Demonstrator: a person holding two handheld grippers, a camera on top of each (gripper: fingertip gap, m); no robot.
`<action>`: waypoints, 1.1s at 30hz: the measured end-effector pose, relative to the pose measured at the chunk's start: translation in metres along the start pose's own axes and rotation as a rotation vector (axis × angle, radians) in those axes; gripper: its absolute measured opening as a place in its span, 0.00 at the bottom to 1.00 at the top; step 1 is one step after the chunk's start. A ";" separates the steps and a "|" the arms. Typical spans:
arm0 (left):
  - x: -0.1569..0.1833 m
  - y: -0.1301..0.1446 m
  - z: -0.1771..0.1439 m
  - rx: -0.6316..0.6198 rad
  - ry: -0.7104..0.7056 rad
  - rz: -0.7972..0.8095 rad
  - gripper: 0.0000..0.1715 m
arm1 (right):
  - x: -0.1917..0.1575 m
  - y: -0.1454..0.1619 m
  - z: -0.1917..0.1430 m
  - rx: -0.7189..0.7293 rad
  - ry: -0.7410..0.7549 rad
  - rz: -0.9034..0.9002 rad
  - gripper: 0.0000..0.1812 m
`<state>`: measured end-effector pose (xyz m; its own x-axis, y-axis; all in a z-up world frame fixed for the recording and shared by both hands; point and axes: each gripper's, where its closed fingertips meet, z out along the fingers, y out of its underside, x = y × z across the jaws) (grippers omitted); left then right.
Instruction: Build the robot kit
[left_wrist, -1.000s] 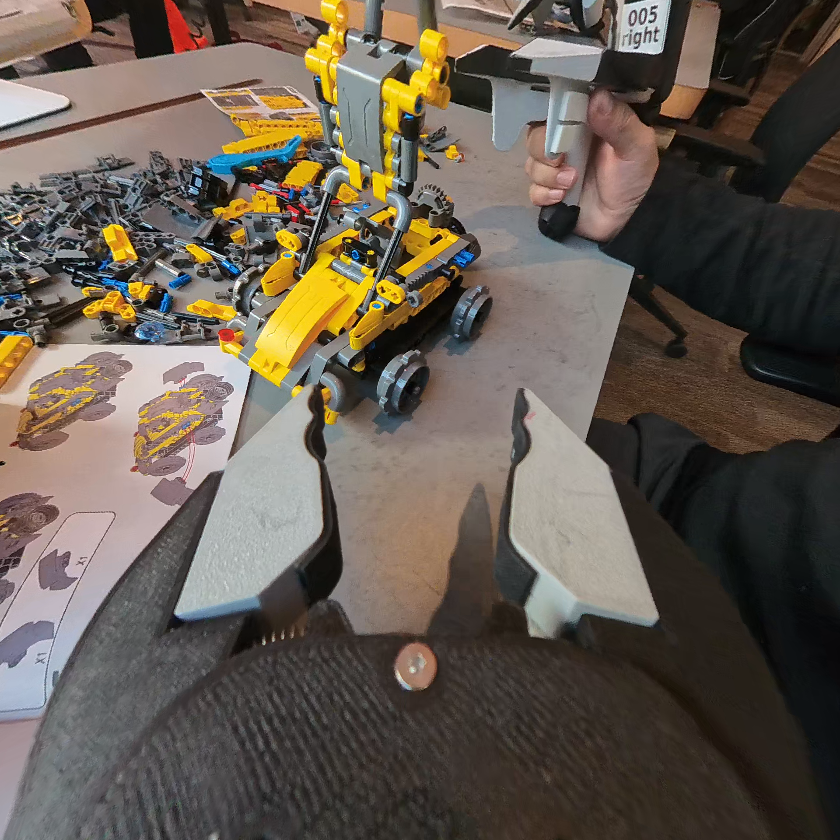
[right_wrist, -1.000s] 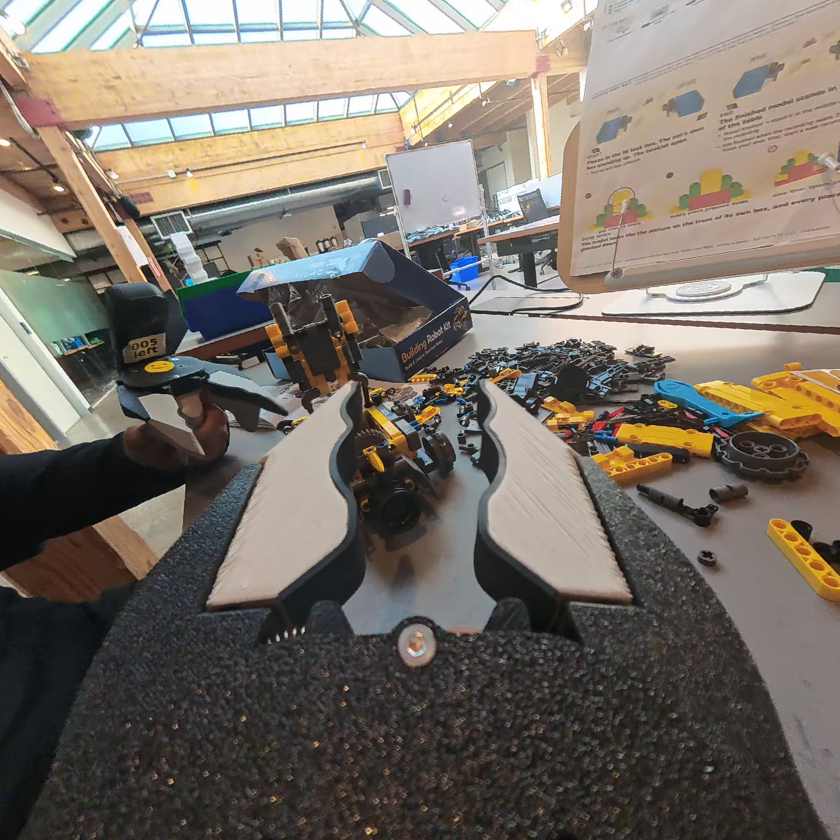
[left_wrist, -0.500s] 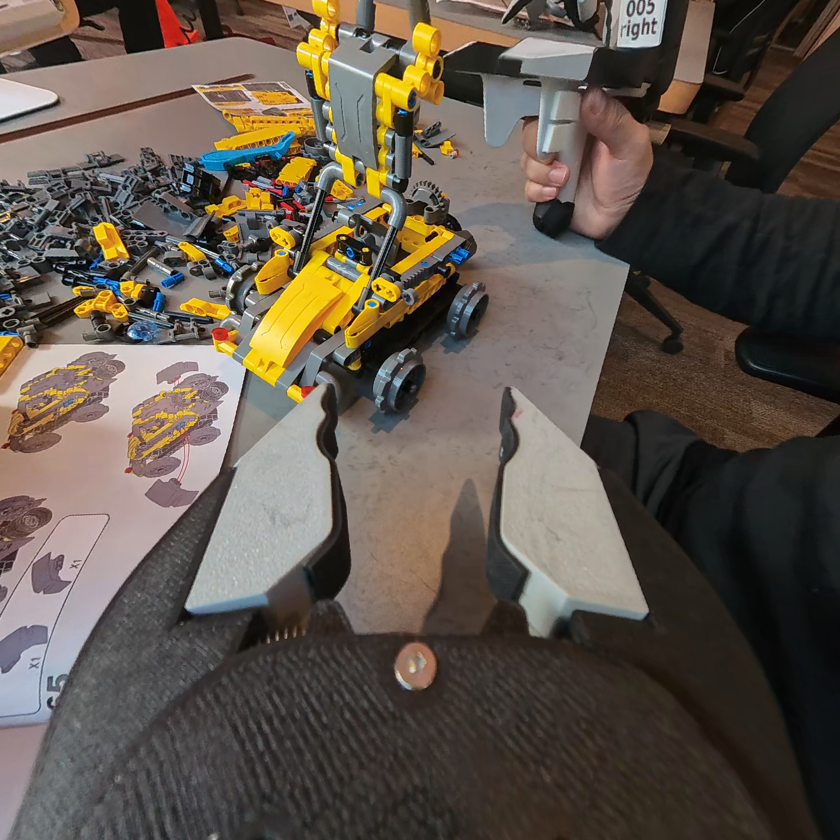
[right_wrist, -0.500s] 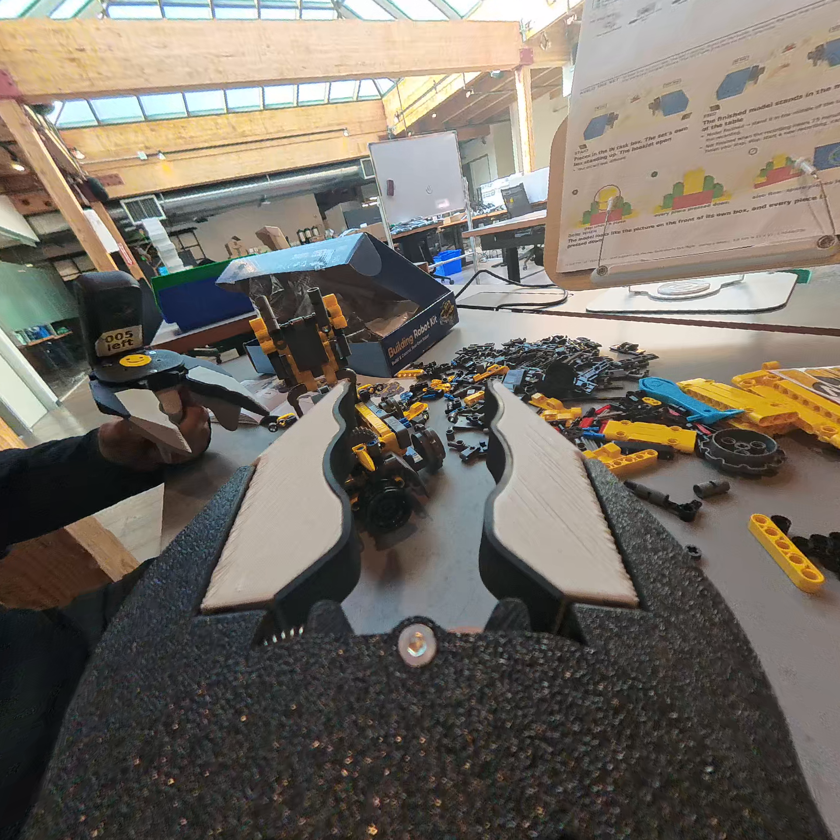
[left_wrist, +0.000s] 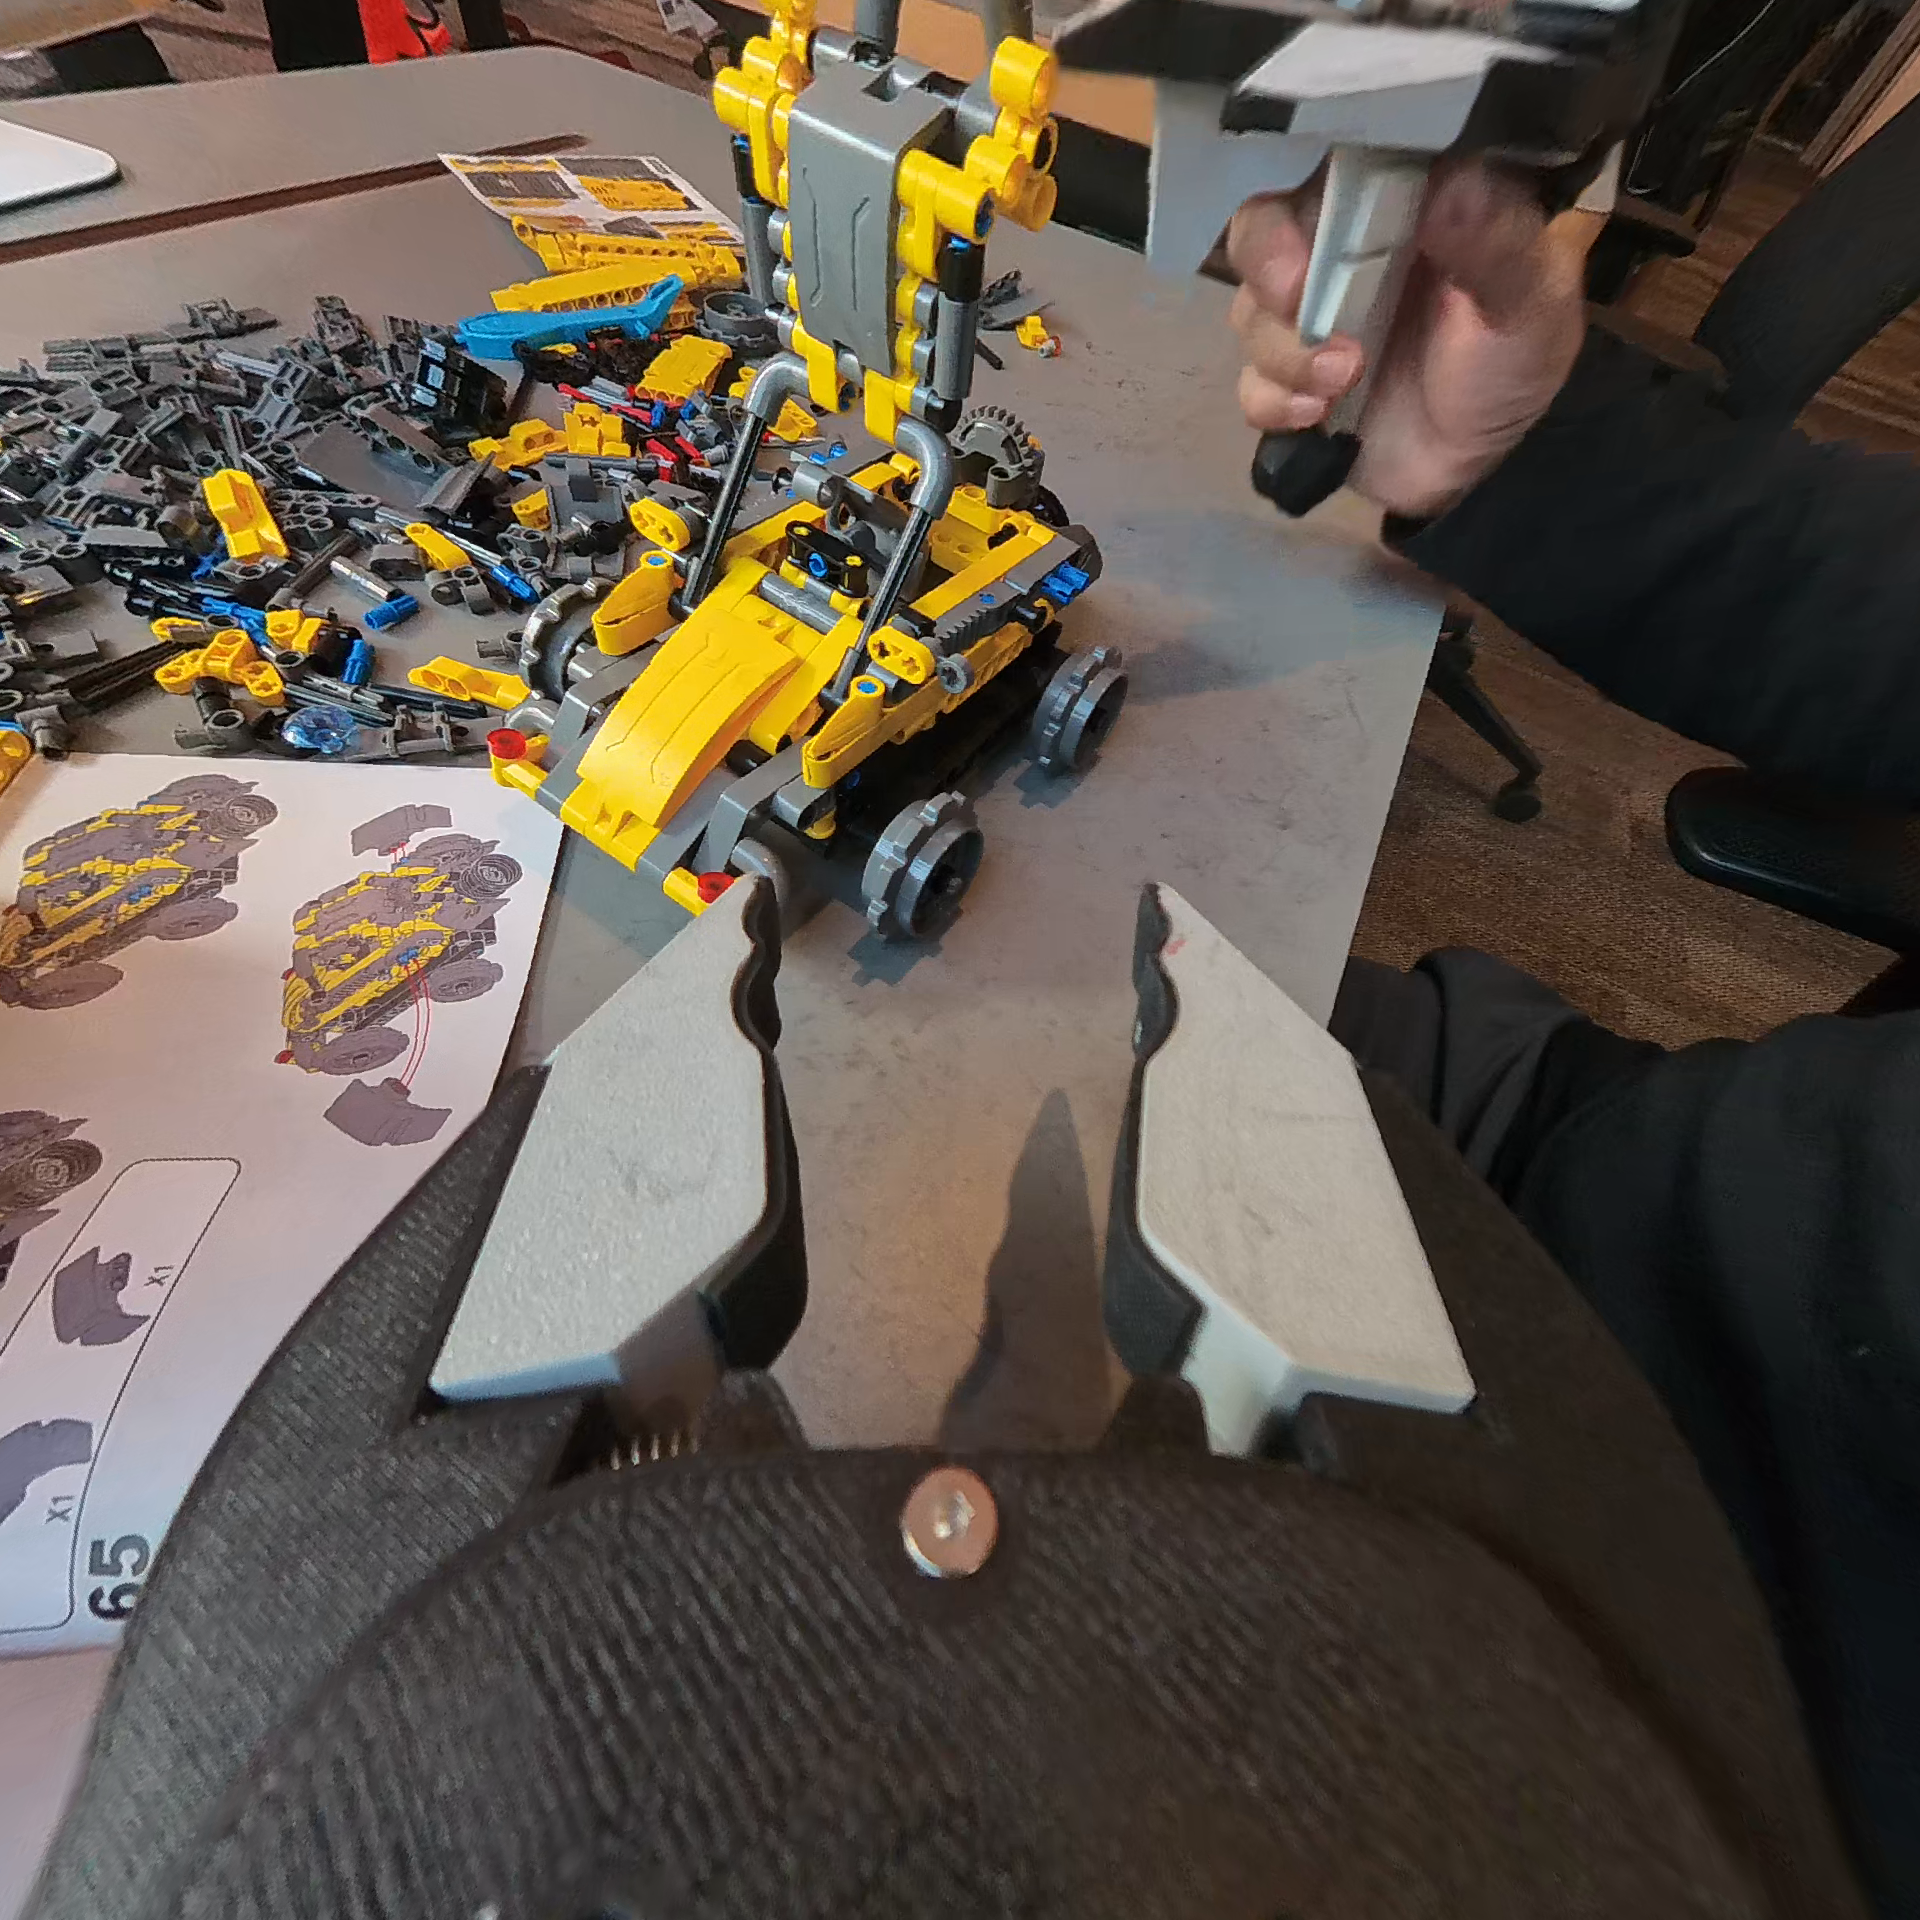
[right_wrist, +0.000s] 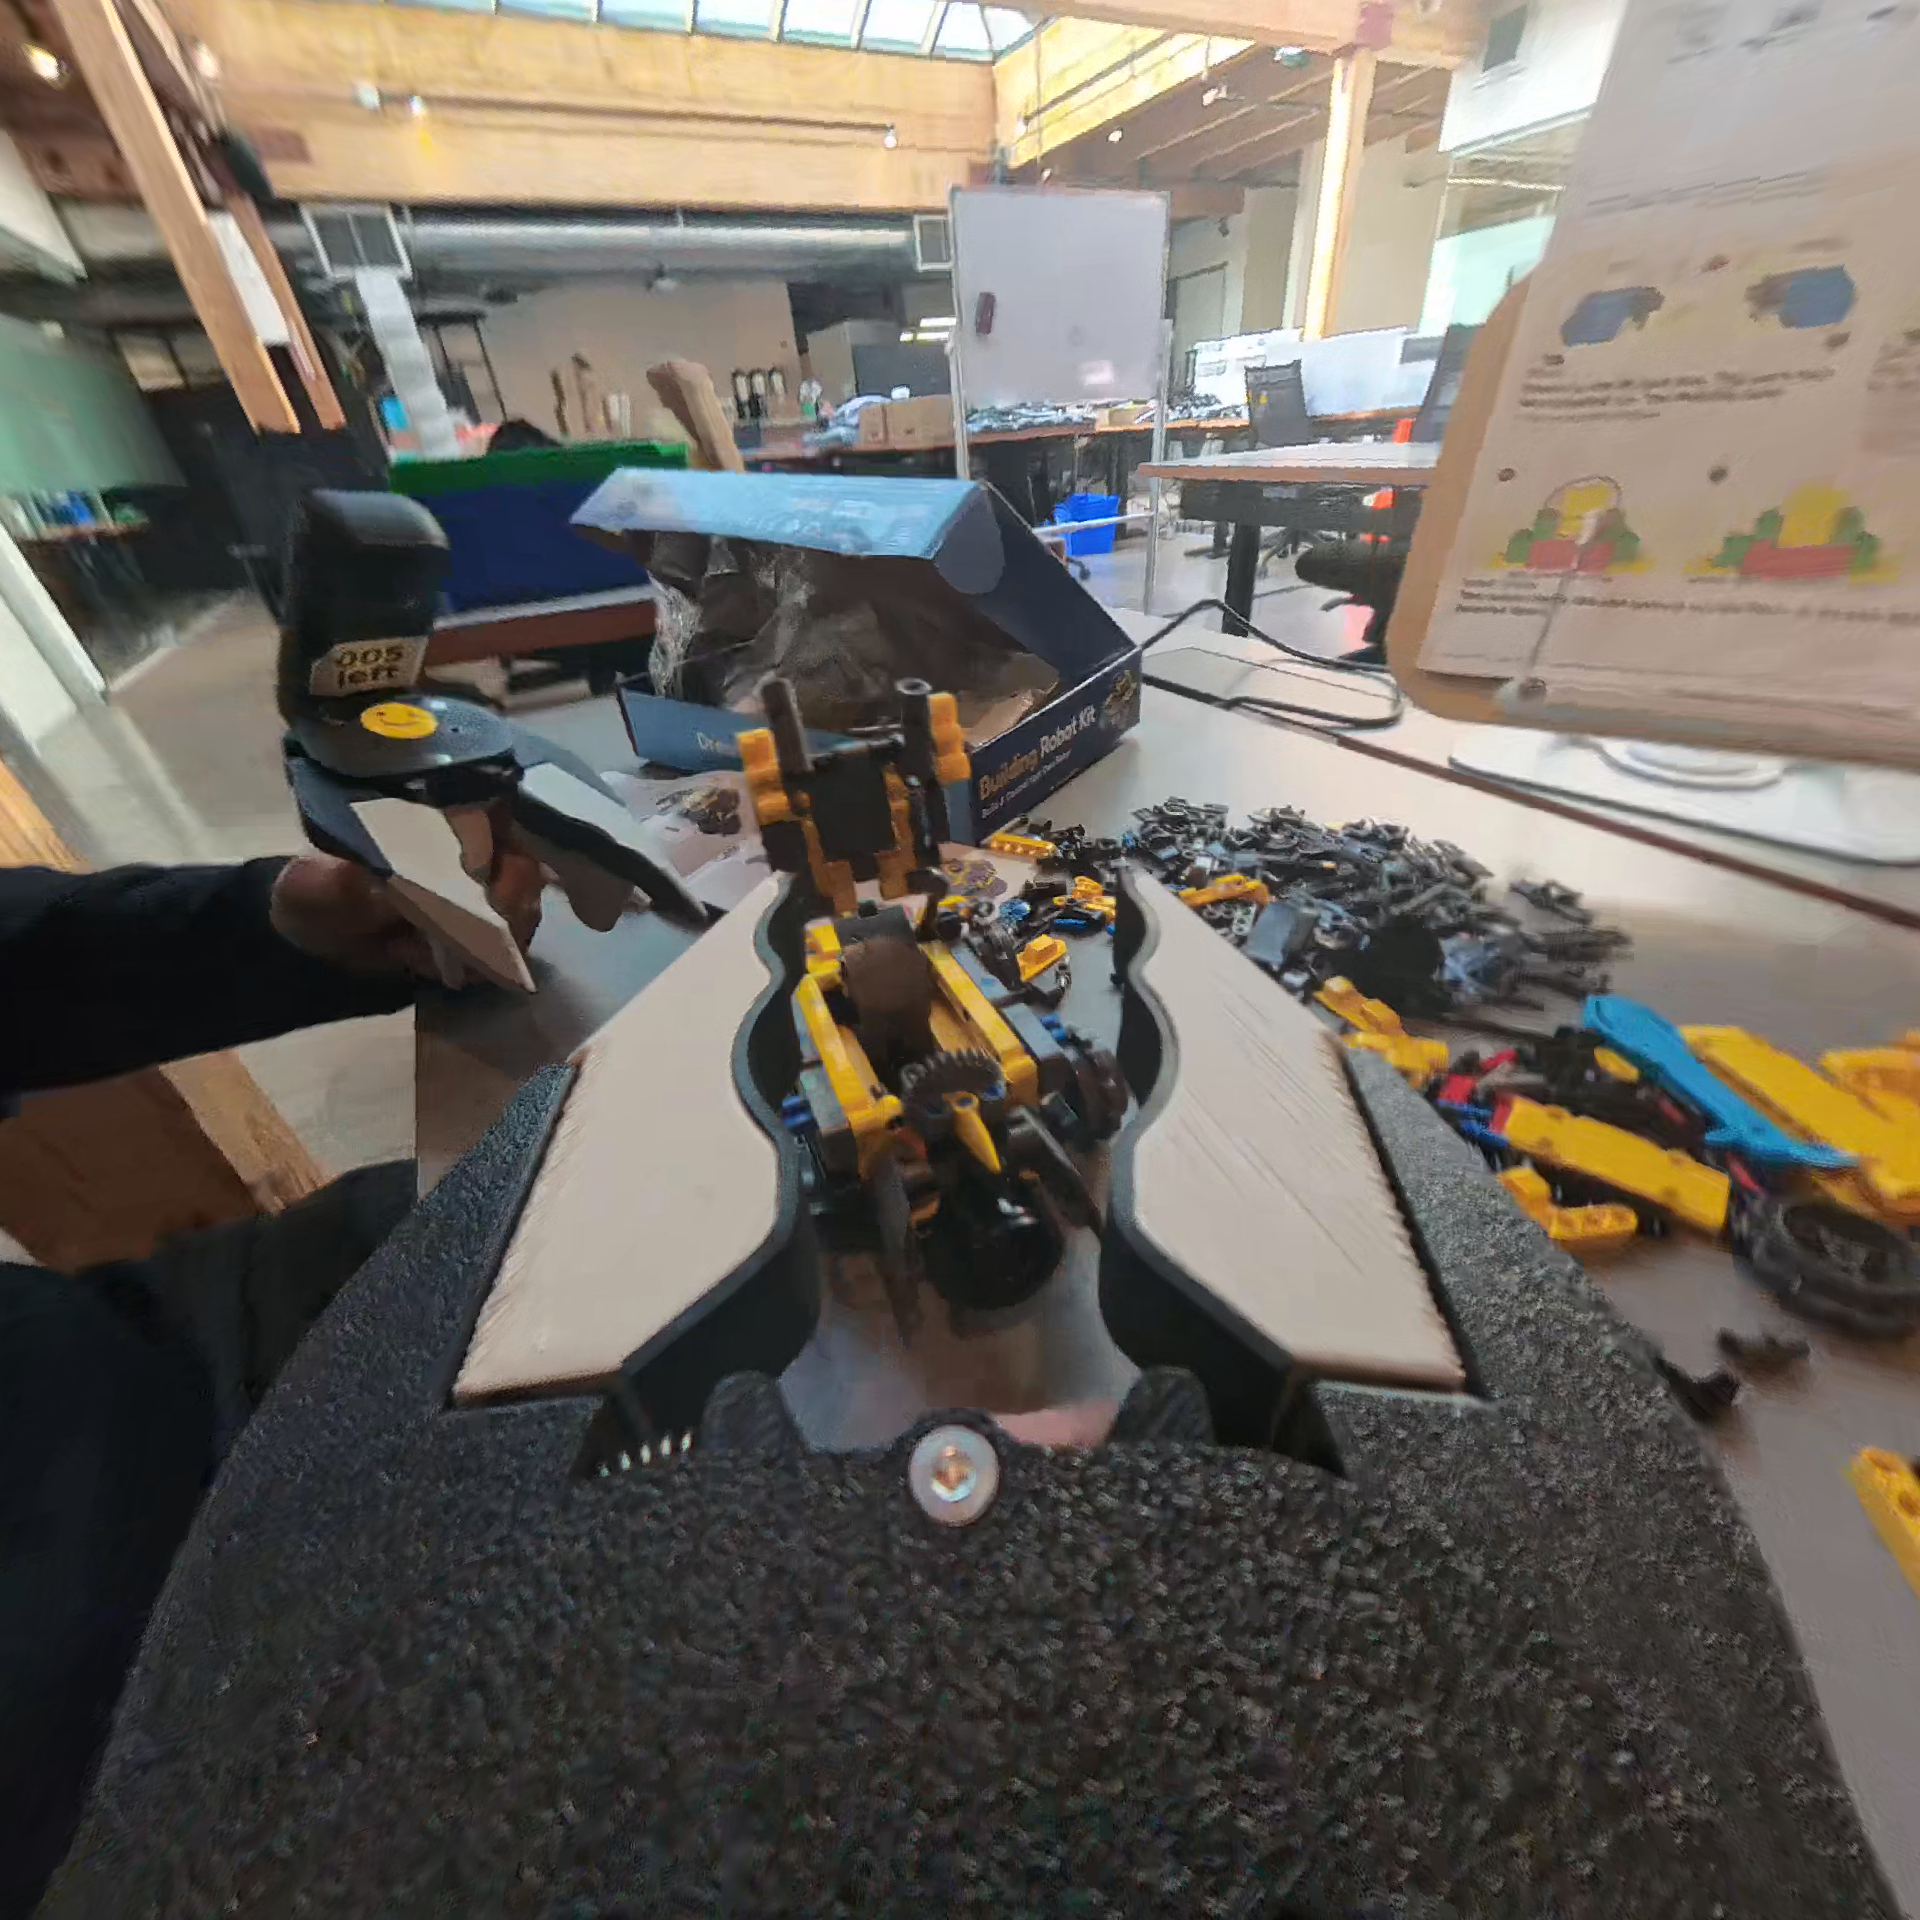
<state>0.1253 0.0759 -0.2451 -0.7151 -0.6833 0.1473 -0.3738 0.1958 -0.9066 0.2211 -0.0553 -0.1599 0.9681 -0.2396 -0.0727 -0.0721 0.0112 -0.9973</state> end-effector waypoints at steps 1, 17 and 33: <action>-0.001 0.001 0.001 -0.006 0.003 -0.008 0.38 | -0.012 -0.008 0.008 -0.027 -0.017 -0.066 0.31; -0.006 0.004 0.004 -0.034 0.055 -0.128 0.37 | -0.030 -0.004 0.056 -0.322 -0.062 -0.360 0.00; -0.010 0.002 0.003 -0.021 0.047 -0.149 0.36 | 0.003 0.050 0.013 -0.422 0.035 -0.238 0.07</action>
<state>0.1335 0.0807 -0.2500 -0.6770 -0.6726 0.2986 -0.4903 0.1096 -0.8647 0.2237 -0.0426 -0.2096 0.9615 -0.2201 0.1644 0.0524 -0.4406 -0.8962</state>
